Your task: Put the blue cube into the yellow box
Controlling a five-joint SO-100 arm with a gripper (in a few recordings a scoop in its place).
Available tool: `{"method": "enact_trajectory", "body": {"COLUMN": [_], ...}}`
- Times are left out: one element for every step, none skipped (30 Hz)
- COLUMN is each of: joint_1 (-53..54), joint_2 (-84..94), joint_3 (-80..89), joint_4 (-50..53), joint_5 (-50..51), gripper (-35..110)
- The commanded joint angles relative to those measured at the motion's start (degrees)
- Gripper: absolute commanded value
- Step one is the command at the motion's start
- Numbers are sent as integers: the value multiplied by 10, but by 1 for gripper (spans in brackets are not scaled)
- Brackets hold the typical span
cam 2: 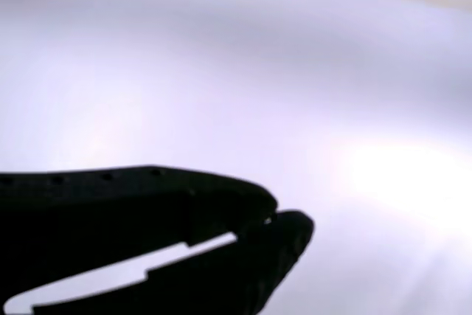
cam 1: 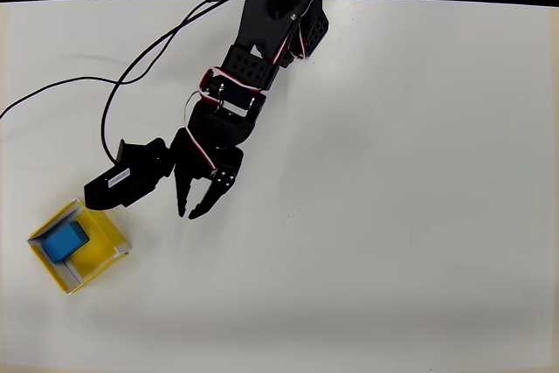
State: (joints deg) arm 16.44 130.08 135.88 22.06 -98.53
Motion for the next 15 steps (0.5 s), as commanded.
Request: {"method": "enact_trajectory", "body": {"joint_1": [-54, -67, -80, -91, -100, -110, -120, -127, -135, -142, -148, -150, -151, -150, -147], "joint_2": [167, 195, 222, 248, 272, 296, 319, 344, 371, 396, 423, 448, 471, 494, 516], "joint_3": [53, 74, 95, 114, 134, 155, 175, 196, 219, 241, 263, 285, 307, 329, 350], "joint_4": [78, 99, 120, 146, 170, 187, 207, 231, 249, 265, 283, 296, 307, 316, 326], "joint_5": [-12, -11, -8, -7, -6, -4, -2, -4, -4, -4, -7, -10, -13, -18, -25], "gripper": [0, 0, 0, 0, 0, 0, 0, 0, 0, 0, 0, 0, 0, 0, 0]}}
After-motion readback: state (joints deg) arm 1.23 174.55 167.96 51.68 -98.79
